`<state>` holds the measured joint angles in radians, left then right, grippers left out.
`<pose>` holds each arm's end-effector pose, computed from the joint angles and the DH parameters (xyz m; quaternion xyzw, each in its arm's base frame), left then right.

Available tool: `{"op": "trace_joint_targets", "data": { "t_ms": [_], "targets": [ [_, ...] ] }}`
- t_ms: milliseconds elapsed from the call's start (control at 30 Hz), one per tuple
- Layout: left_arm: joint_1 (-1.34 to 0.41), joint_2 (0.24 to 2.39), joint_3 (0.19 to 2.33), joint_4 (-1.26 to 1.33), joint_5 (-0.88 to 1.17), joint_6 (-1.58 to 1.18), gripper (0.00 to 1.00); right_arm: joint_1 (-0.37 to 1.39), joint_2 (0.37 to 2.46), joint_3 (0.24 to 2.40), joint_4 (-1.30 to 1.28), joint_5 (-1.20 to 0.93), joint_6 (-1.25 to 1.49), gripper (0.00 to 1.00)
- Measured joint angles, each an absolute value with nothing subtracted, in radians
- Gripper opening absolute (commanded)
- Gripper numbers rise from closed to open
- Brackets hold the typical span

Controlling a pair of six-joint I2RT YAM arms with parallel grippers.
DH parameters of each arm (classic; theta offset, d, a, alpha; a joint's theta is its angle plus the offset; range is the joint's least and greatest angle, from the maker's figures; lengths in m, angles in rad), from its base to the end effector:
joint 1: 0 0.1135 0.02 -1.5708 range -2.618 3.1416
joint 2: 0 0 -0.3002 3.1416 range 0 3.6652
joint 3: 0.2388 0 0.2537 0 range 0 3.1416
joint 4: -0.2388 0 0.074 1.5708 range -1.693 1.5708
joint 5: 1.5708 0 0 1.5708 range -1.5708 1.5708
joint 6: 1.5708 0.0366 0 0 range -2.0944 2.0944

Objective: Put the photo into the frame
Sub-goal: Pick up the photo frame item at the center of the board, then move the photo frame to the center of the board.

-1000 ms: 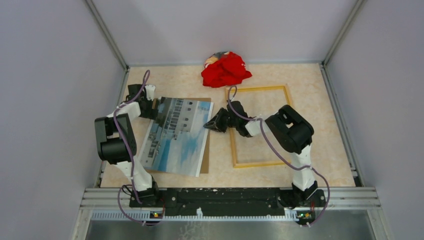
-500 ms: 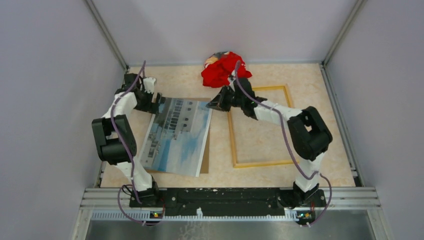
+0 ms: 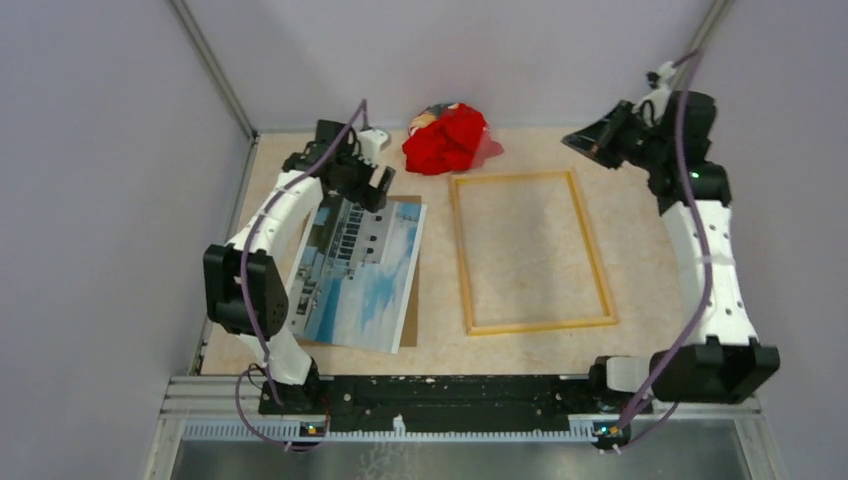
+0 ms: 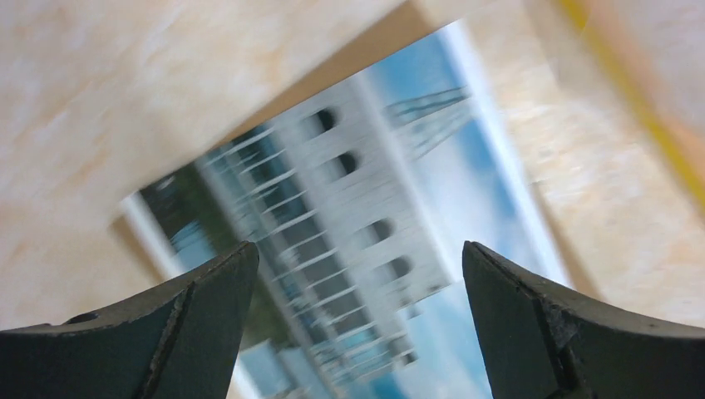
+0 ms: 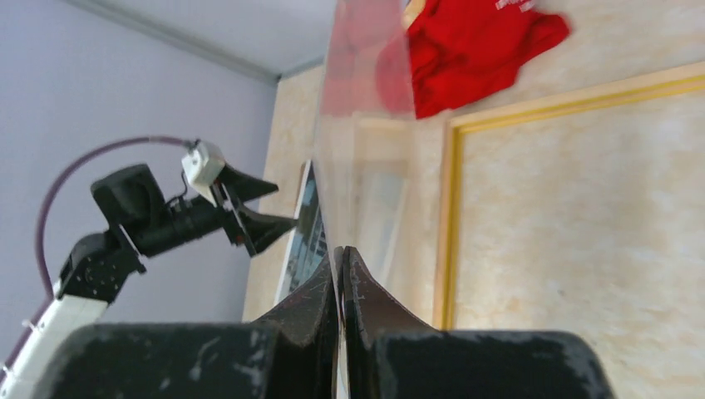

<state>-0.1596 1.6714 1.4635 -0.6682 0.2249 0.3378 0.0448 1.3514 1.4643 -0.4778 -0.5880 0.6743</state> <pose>0.3679 -0.0675 0.3358 0.2670 0.8962 -0.0750 0.3463 0.2892 0.0333 0.4566 0.0878 0.8005 0.4144 0.4241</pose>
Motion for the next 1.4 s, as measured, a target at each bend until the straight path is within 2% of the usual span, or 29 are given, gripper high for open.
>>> {"op": "trace_joint_targets", "data": {
  "t_ms": [100,300,633,800,1033,1200,1400],
  "targets": [
    [-0.27,1.725,1.514,-0.66,0.257,0.281,0.99,-0.056,1.253,1.552,-0.635,-0.537,0.608,0.0],
    [-0.444,1.905,1.625,-0.621,0.292,0.173,0.99,-0.05,1.094,1.656,-0.789,-0.43,0.55,0.0],
    [-0.636,2.177,1.716,-0.581,0.318,0.048,0.94,-0.05,1.071,1.689,-0.907,-0.289,0.531,0.0],
    [-0.643,2.19,1.702,-0.544,0.307,0.007,0.83,-0.05,1.073,1.673,-0.935,-0.254,0.519,0.0],
    [-0.643,2.133,1.578,-0.424,0.238,0.007,0.58,-0.05,1.074,1.659,-0.922,-0.249,0.516,0.0],
    [-0.648,2.095,1.506,-0.364,0.181,0.033,0.51,-0.05,1.075,1.612,-0.905,-0.26,0.518,0.0],
    [-0.653,2.024,1.402,-0.308,0.078,0.078,0.52,-0.05,1.075,1.559,-0.892,-0.29,0.528,0.0]
  ]
}}
